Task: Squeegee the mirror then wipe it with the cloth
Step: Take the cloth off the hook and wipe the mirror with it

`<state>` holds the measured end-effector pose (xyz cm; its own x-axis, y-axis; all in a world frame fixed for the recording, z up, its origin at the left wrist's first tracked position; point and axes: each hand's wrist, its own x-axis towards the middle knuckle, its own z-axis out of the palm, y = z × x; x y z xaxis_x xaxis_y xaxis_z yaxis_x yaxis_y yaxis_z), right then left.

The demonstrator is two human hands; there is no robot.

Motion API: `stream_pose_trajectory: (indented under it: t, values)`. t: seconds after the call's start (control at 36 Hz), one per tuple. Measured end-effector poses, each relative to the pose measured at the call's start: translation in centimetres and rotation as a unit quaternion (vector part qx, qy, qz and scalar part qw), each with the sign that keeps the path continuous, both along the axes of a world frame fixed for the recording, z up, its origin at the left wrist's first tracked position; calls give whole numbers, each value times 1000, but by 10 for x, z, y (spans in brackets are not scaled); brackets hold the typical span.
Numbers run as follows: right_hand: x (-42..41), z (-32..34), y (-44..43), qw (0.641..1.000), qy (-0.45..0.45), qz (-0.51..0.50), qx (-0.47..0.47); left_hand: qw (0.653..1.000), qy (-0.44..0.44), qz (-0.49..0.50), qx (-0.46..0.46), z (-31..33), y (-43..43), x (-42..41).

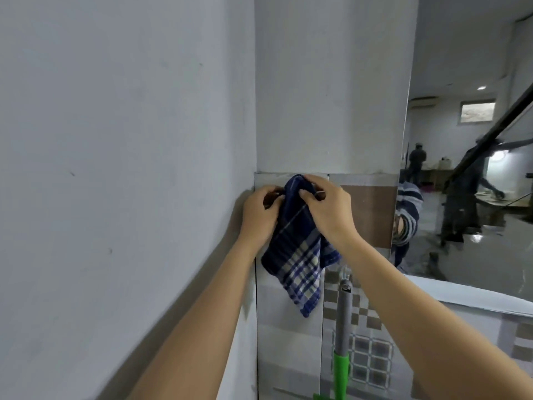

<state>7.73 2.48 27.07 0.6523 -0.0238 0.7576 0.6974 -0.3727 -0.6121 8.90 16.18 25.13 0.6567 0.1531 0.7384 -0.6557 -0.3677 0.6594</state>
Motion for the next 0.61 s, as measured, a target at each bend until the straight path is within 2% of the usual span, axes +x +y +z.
stream_pose_trajectory:
  t: [0.17, 0.28, 0.36, 0.44, 0.53, 0.61]
  values:
    - [-16, 31, -20, 998, -53, -15, -43, 999, -27, -16, -19, 24, 4, -23]
    - [-44, 46, -44, 995, -69, 7, -69, 996, -5, -83, 36, 48, -2, -57]
    - [-66, 46, -64, 997, -59, 8, -57, 982, 58, -151, 96, 59, -13, -85]
    - [-88, 39, -88, 997, -52, 8, -51, 970, 96, -170, 142, 58, -29, -106]
    - [-107, 26, -118, 997, -29, 19, -73, 974, 81, -174, 124, 51, -50, -120]
    - [-126, 13, -152, 993, 24, 73, -85, 978, 56, -167, 108, 47, -74, -131]
